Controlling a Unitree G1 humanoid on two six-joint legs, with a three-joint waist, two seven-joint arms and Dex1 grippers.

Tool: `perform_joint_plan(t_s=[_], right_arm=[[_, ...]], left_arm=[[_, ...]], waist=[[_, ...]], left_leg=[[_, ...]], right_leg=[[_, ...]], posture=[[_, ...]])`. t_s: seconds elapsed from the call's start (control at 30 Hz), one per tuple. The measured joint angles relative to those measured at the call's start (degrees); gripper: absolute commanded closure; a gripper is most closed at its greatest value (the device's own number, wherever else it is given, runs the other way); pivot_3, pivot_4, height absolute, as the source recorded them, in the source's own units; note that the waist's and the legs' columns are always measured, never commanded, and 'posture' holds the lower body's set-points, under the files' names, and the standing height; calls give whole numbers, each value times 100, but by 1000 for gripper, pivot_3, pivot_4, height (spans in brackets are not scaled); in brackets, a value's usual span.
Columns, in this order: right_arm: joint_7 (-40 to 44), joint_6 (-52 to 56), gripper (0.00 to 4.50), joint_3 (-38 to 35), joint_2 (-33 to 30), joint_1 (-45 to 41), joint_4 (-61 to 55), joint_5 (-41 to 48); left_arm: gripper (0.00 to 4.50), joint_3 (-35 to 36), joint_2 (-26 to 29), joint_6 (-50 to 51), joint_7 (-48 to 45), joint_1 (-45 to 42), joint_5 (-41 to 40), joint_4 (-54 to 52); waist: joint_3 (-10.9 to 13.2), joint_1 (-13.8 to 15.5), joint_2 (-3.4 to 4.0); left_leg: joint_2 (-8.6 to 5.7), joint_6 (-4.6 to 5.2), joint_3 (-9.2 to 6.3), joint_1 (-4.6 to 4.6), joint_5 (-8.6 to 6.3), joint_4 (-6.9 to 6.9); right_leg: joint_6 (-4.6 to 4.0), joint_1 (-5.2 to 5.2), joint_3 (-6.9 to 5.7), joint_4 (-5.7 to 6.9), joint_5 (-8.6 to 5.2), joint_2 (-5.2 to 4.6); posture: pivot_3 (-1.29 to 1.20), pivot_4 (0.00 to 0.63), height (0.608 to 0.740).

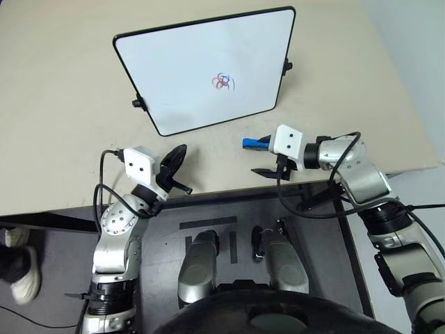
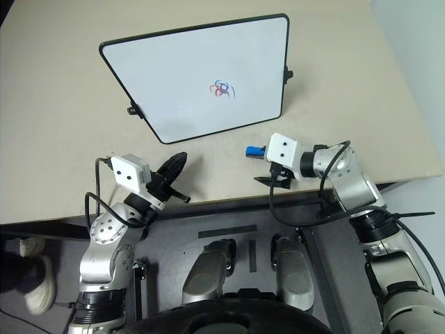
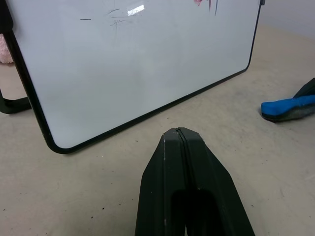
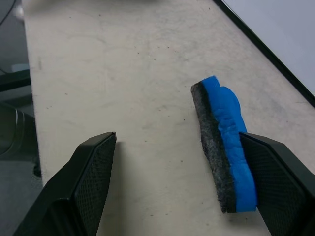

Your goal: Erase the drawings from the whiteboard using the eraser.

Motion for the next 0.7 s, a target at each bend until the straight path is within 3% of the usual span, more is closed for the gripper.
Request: perform_joint_plan(t_s=[0.2, 0.23, 0.37, 0.6, 0.7], right_arm=[[-10, -16, 460, 0, 46, -69, 127, -22], [-16, -16, 622, 0, 51, -70, 134, -22], [-71, -17, 1605, -11, 56, -89, 148, -36], [-195, -81, 4175, -63, 75, -151, 224, -96], [-197, -152, 4460, -56, 92, -151, 260, -127]], left_arm=[[4500, -7, -13, -4, 4, -11, 5, 11], [4500, -10, -14, -4, 4, -12, 7, 12], [4500, -14, -22, -4, 2, -28, 18, 15], [4500, -18, -33, -6, -13, -103, 28, 70], [4500, -25, -37, -7, -14, -118, 32, 70]], waist=[[0, 0, 0], [0, -1, 0], [0, -1, 0], [0, -1, -1], [0, -3, -1]], left_leg=[[0, -4, 0, 0, -1, 0], [0, -4, 0, 0, -1, 0], [0, -4, 0, 1, -1, 0], [0, -3, 0, 1, -1, 0], [0, -3, 0, 1, -1, 0]], right_leg=[[-1, 0, 0, 1, 1, 0], [-1, 0, 0, 1, 1, 0], [-1, 0, 0, 1, 1, 0], [-32, 0, 0, 0, 19, 0], [-30, 0, 0, 0, 18, 0]], posture=[[0, 150, 740], [0, 150, 740], [0, 150, 740], [0, 150, 740], [0, 150, 740]])
